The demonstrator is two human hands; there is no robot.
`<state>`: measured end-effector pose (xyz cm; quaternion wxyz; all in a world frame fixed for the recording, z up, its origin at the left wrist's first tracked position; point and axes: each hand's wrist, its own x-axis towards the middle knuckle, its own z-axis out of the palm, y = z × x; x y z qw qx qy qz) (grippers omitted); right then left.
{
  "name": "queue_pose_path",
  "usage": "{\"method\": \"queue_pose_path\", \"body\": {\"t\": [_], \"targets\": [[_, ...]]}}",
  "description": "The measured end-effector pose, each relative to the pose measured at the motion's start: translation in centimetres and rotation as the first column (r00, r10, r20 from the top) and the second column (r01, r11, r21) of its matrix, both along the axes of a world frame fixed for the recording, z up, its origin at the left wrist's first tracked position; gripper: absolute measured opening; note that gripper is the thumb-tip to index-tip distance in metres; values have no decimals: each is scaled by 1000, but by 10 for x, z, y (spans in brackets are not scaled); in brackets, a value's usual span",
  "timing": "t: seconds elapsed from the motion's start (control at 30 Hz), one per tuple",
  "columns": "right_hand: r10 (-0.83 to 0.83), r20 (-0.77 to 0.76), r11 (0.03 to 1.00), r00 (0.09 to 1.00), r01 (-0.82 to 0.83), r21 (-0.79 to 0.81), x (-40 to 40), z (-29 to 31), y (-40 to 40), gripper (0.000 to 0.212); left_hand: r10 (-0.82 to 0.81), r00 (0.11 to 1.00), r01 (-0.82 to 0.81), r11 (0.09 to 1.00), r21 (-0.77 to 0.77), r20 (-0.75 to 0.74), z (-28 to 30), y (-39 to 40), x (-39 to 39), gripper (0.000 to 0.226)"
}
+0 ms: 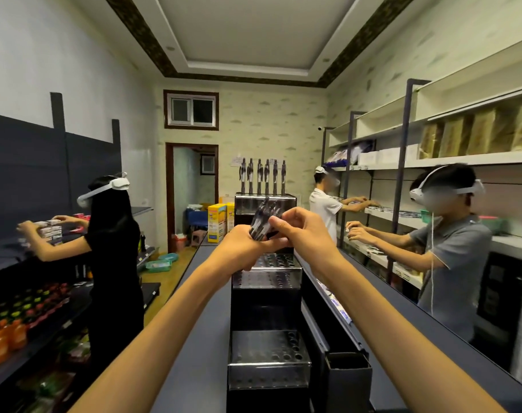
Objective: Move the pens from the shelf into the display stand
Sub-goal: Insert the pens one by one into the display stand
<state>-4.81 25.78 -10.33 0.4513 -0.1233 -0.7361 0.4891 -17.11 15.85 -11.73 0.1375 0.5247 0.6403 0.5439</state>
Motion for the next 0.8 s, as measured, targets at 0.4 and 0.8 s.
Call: {"method": "queue_pose_path", "body": {"t": [0.4, 0.8], "targets": [[21, -263, 990, 965, -57, -131, -8, 29, 26, 22, 165, 957, -187, 980, 72, 238, 2, -7, -45, 39], [-156, -290, 962, 944, 211, 171, -64, 107, 18, 35, 302, 937, -315, 948, 50, 175, -4, -31, -89, 27]]}}
